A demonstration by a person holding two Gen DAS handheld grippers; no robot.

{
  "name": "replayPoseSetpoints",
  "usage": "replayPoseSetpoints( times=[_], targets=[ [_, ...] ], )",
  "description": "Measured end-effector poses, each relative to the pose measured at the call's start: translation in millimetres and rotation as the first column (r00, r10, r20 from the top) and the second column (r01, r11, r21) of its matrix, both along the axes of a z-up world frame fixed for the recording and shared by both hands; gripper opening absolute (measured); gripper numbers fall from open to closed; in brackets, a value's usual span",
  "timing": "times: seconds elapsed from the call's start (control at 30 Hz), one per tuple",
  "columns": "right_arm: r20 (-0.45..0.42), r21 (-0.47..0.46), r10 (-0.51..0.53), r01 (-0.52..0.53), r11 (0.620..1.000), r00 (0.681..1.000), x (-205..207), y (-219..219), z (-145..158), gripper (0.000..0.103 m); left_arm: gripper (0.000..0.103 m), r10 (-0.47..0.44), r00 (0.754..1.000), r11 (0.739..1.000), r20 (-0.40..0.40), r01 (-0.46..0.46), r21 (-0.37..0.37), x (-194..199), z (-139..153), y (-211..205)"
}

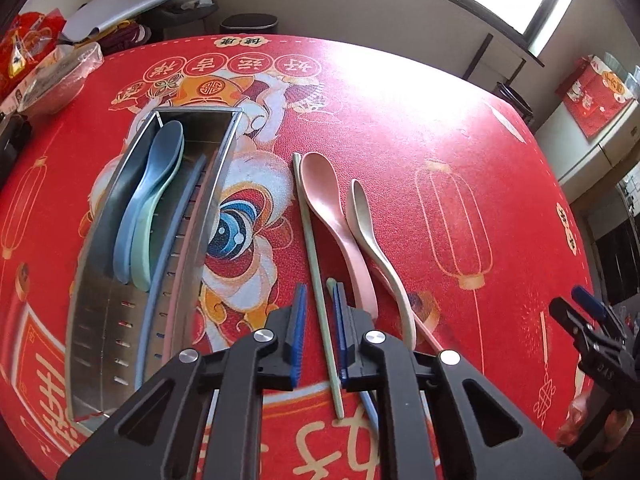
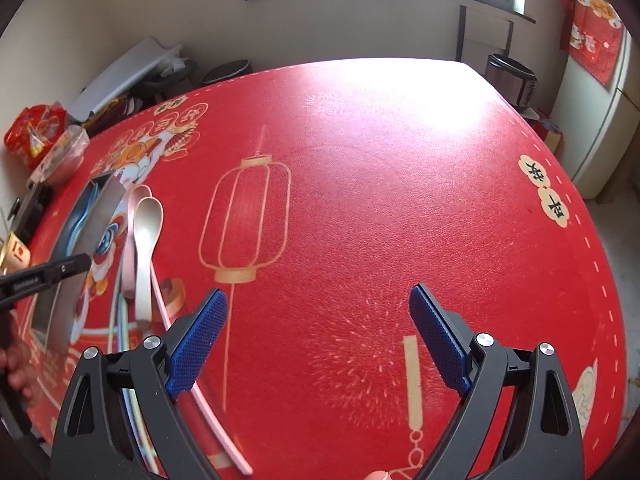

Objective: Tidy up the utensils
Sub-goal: 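Grasp the light green chopstick with the left gripper and lift it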

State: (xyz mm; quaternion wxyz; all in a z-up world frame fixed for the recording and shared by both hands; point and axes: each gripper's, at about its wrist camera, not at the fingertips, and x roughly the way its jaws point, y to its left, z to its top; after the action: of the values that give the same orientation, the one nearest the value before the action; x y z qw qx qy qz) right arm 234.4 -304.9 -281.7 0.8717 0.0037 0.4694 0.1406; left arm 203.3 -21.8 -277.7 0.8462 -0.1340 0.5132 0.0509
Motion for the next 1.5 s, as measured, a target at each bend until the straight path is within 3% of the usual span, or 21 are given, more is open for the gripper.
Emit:
replayPoseSetpoints(
  times=[0.5, 0.8, 1.23, 1.5],
  targets=[
    [-0.046, -0.001, -0.008, 0.008, 1.000, 0.999, 17.6, -38.2, -13.6, 0.089, 0.008, 0.058, 0.997, 0.998, -0.052, -0.057, 0.035, 40.5, -38.7, 1.4],
    [-0.085, 0.020, -0.002, 0.003, 1.000, 0.996, 18.8, -33.8, -19.8, 0.089, 0.007, 0.015, 0.998, 0.994, -0.054, -0.009, 0.109, 52.4, -39.5, -2.2],
    [-0.143, 0.090, 0.012, 0.001, 0.996, 0.990, 20.2, -26.0, -27.3, 0.089, 0.006, 0.039, 0.995, 0.996, -0.091, -0.031, 0.087, 8.0, -39.2, -3.2],
    [-0.169, 0.170, 0.084, -0.055, 0.984, 0.982, 21.0, -8.9, -31.1, 0.089, 0.006, 0.061, 0.993, 0.997, -0.104, -0.056, 0.046, -35.3, -40.2, -8.9]
  ],
)
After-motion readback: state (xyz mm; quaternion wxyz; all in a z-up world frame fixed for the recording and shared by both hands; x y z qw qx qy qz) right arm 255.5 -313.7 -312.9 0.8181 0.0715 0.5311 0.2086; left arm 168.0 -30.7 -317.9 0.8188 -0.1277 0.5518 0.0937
